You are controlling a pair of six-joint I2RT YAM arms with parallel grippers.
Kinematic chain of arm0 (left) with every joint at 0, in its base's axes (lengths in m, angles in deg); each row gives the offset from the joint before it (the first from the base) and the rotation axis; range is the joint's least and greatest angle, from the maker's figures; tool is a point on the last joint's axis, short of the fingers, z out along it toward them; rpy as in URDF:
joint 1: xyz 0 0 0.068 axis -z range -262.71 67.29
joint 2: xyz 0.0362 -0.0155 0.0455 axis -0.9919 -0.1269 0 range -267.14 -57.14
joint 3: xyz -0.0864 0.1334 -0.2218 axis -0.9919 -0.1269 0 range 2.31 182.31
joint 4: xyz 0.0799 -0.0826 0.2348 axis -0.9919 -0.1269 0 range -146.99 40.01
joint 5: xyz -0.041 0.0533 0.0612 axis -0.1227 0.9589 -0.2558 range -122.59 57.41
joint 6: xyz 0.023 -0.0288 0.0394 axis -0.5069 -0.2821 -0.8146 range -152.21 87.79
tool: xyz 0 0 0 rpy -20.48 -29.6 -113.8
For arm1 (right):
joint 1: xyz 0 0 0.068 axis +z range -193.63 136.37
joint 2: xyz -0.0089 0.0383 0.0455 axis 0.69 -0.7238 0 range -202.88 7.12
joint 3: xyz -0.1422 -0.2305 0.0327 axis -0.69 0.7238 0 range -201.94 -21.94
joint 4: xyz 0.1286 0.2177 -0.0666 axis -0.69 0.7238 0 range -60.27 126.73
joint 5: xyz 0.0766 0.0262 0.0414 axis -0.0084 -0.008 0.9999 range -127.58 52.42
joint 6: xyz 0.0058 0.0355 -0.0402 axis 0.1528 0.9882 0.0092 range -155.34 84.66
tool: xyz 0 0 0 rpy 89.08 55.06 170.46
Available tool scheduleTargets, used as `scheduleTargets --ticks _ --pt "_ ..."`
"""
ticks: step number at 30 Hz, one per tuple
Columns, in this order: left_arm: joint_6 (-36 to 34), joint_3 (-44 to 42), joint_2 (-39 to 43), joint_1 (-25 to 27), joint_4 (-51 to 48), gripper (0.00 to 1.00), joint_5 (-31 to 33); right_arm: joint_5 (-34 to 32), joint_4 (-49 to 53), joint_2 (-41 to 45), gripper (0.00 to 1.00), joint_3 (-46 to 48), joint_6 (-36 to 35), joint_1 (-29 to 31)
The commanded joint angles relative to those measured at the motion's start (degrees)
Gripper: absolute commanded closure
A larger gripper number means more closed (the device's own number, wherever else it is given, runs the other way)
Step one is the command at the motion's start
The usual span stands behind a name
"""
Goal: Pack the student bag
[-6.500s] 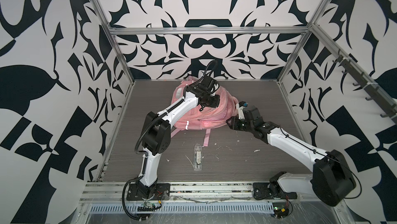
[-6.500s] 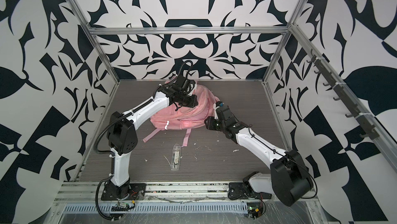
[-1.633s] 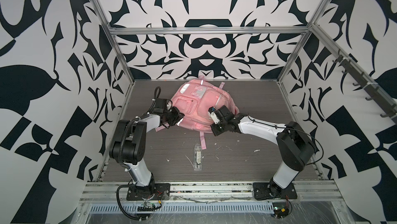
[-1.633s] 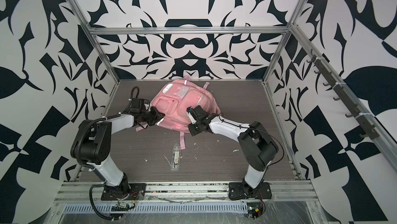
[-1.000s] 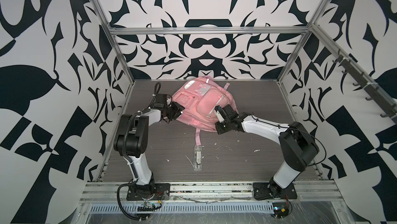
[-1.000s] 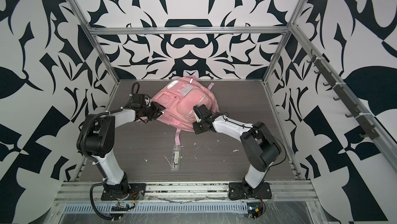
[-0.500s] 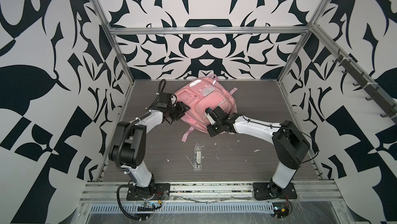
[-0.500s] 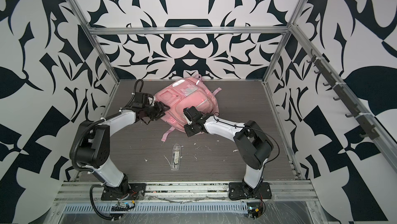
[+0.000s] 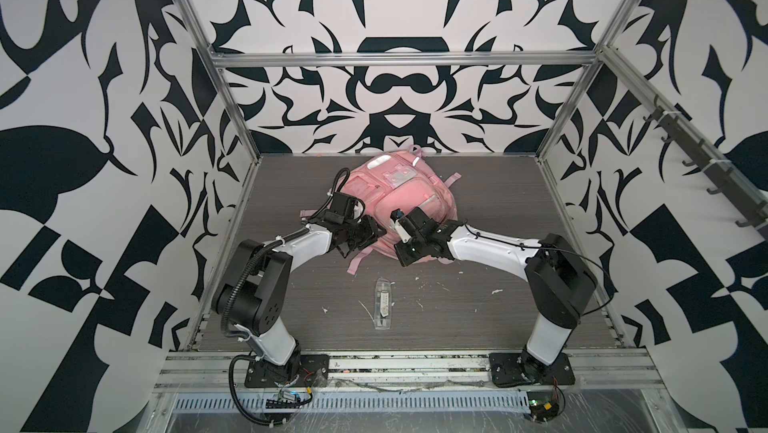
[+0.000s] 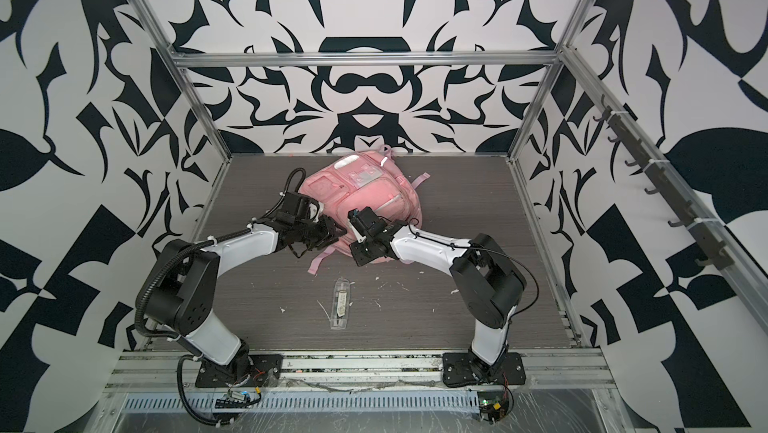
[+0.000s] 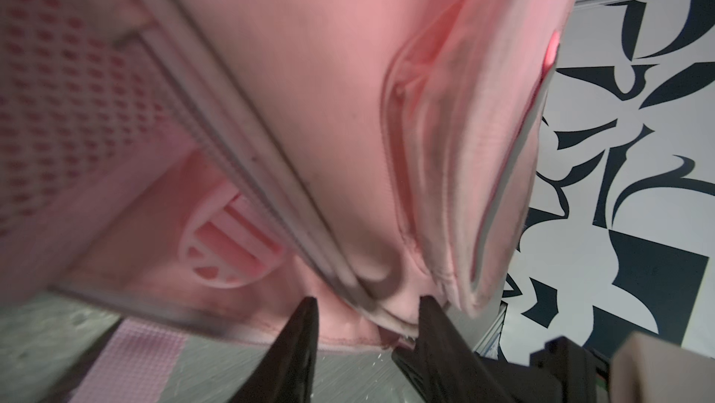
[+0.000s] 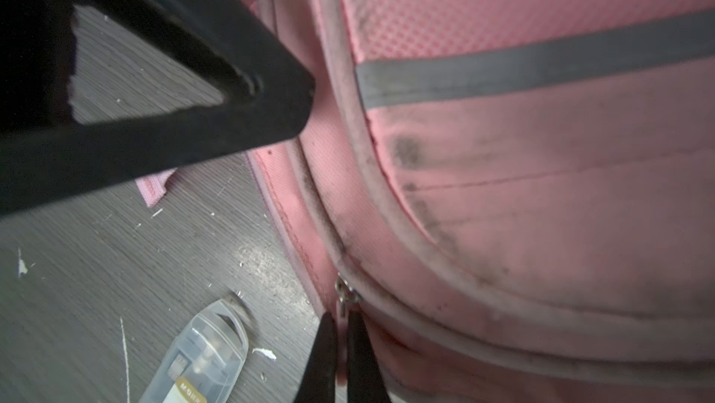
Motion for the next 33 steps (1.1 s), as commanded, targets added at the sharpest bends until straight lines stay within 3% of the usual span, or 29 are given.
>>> scheduleTargets --ticks 1,7,12,16,33 --pt "1.0 -0.2 -1.7 0.5 1.7 0.58 0.8 1.4 -0.2 1.8 1.0 -1.0 0.6 0.7" --pt "1.5 1.4 -5.5 0.9 3.2 0.61 0.8 1.7 0.1 2.3 1.0 -1.3 0.8 1.3" --pt "1.7 2.9 -6.5 0.9 2.9 0.84 0.5 0.9 0.9 2.8 1.0 -1.2 0.4 1.5" --pt "-0.5 4.5 -5.7 0.1 -0.1 0.94 1.6 -1.8 3.5 2.8 1.0 -1.1 -0.3 1.0" --pt "-4.2 3.2 -1.7 -7.5 -4.0 0.98 0.9 -1.6 5.0 10.4 1.0 5.4 -2.8 -10.4"
